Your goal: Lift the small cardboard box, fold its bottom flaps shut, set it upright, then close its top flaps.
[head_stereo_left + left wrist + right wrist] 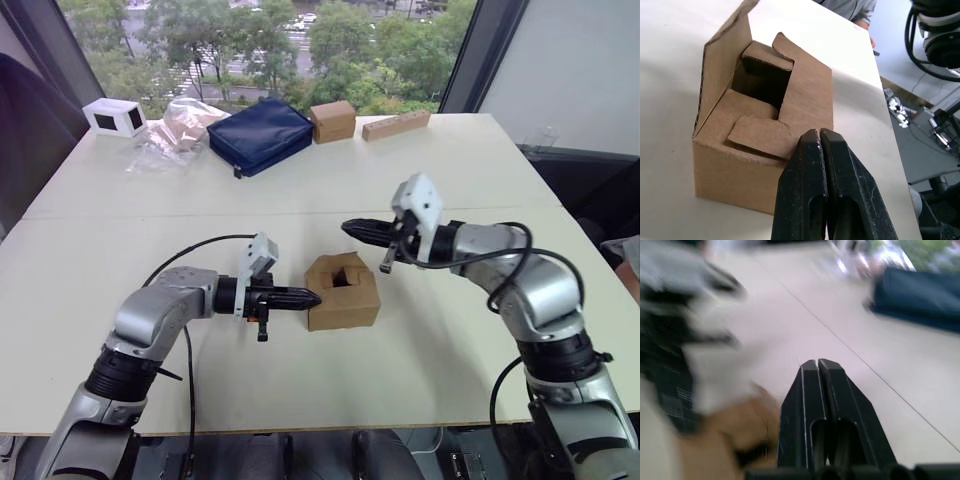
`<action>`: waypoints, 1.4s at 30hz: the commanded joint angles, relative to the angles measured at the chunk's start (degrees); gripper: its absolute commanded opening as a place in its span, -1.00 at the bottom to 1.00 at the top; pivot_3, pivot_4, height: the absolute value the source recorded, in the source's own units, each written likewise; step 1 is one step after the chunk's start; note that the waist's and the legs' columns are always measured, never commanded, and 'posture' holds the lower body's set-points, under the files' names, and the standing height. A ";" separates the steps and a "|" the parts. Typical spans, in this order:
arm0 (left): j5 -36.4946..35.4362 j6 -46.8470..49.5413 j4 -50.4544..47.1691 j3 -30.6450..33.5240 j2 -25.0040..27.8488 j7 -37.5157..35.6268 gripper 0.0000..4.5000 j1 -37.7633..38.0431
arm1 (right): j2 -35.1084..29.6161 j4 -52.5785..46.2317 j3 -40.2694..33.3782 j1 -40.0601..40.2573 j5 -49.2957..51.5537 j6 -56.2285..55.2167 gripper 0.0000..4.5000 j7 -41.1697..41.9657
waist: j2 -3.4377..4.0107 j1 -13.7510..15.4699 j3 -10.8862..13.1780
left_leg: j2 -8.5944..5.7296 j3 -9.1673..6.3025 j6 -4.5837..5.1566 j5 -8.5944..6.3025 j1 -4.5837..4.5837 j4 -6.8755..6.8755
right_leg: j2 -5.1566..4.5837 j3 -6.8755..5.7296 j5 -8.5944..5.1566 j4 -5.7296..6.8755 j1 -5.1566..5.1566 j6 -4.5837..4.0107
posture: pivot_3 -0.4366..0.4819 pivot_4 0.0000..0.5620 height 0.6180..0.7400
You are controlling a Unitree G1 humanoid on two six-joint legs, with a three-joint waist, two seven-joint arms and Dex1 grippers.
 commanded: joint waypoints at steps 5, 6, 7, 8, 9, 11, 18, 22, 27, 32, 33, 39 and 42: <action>0.06 -1.19 -1.73 0.72 1.16 0.06 -0.98 1.09 | -0.68 -6.44 1.99 3.48 0.07 -0.99 -1.00 3.86 | 0.00 0.06 0.00 | 0.00 -0.02 0.00 0.00 -0.01 0.00 | 0.00 0.00 0.00 0.00 -0.01 0.00 | -0.05 -0.47 1.00; 0.03 -1.27 -1.67 0.86 1.20 0.18 -0.98 1.08 | -1.07 -7.95 1.98 4.48 0.53 -0.56 -1.00 4.51 | 0.00 0.08 0.00 | 0.00 -0.02 0.00 0.00 -0.01 0.00 | -0.01 0.00 0.00 0.00 -0.01 0.00 | -0.05 -0.47 1.00; -0.05 -1.27 -1.73 1.01 1.22 0.34 -0.98 1.12 | -1.44 -9.11 1.96 5.31 0.61 -0.10 -1.00 4.79 | 0.00 0.09 0.00 | 0.00 -0.02 0.00 0.00 -0.01 0.00 | -0.02 0.00 0.00 0.00 0.01 0.00 | -0.05 -0.47 1.00; -0.16 -1.23 -1.75 1.17 1.30 0.39 -0.98 1.11 | -1.69 -9.86 1.96 5.87 0.52 0.18 -1.00 4.96 | 0.00 0.08 0.00 | 0.00 -0.02 0.00 0.00 -0.01 0.00 | -0.02 0.00 0.00 0.00 0.01 0.00 | -0.05 -0.47 1.00; -0.32 -1.13 -1.89 1.55 1.39 0.65 -0.98 1.13 | -1.90 -10.46 1.91 6.39 0.44 0.43 -1.00 4.95 | 0.00 0.06 0.00 | -0.01 -0.02 0.00 0.00 -0.01 0.00 | -0.03 0.00 0.00 0.00 0.01 0.00 | -0.05 -0.47 1.00; -1.20 -0.56 -2.33 2.76 1.69 1.00 -0.98 1.09 | -2.11 -11.23 1.70 7.05 0.43 0.78 -1.00 4.82 | 0.00 0.03 0.00 | -0.01 -0.02 0.00 0.00 -0.01 0.01 | -0.03 0.00 0.00 0.00 0.01 0.00 | -0.05 -0.47 1.00; -5.87 2.27 -0.31 8.37 -1.24 5.62 -0.98 -3.93 | -2.14 -11.57 1.30 7.98 -0.26 0.88 -1.00 4.06 | 0.00 0.19 0.00 | 0.02 -0.03 0.00 0.00 -0.01 0.01 | 0.00 0.00 0.00 0.00 -0.01 0.00 | -0.05 -0.47 1.00; -2.88 -0.16 3.32 6.36 -4.13 7.55 -0.98 -6.06 | -1.78 -11.12 1.79 7.87 -0.67 0.77 -1.00 3.64 | 0.00 0.11 0.00 | -0.12 -0.03 0.00 0.00 0.00 0.03 | -0.13 -0.03 0.00 -0.01 0.07 0.01 | -0.05 -0.47 1.00; 0.92 -3.58 7.56 3.45 -6.30 7.97 -0.98 -7.16 | -1.81 -11.54 1.80 8.27 -0.74 0.82 -1.00 3.28 | -0.01 0.02 0.00 | -0.09 -0.03 0.00 0.00 0.00 0.02 | -0.08 -0.03 0.00 0.00 0.03 0.01 | -0.05 -0.47 1.00; 4.07 -6.61 11.30 1.48 -7.37 7.79 -0.98 -7.43 | -1.67 -12.38 1.41 8.78 -0.53 0.68 -1.00 2.74 | -0.01 0.03 0.00 | -0.09 -0.03 0.00 0.00 0.00 0.02 | -0.07 -0.03 0.00 -0.01 0.03 0.01 | -0.05 -0.47 1.00; 4.04 -6.68 11.37 1.36 -7.88 7.81 -0.98 -7.42 | -1.63 -13.01 1.21 9.25 -0.18 0.76 -1.00 2.63 | -0.01 0.04 0.00 | -0.09 -0.03 0.00 0.00 0.00 0.02 | -0.07 -0.03 0.00 0.00 0.03 0.01 | -0.05 -0.47 1.00; 3.53 -5.81 10.38 1.55 -8.90 7.91 -0.98 -7.06 | -3.33 -18.55 -0.26 11.64 2.02 2.73 -1.00 3.12 | -0.01 0.11 0.00 | -0.10 -0.03 0.00 0.00 -0.01 0.02 | -0.11 -0.03 0.00 -0.01 0.03 0.01 | -0.05 -0.47 1.00; 3.21 -4.93 10.28 1.85 -9.13 8.30 -0.98 -7.04 | -4.89 -19.96 1.00 12.77 1.32 3.06 -1.00 3.58 | -0.01 0.12 0.00 | -0.10 -0.06 0.00 0.00 -0.01 0.02 | -0.10 -0.05 0.00 -0.01 0.04 0.01 | -0.05 -0.47 1.00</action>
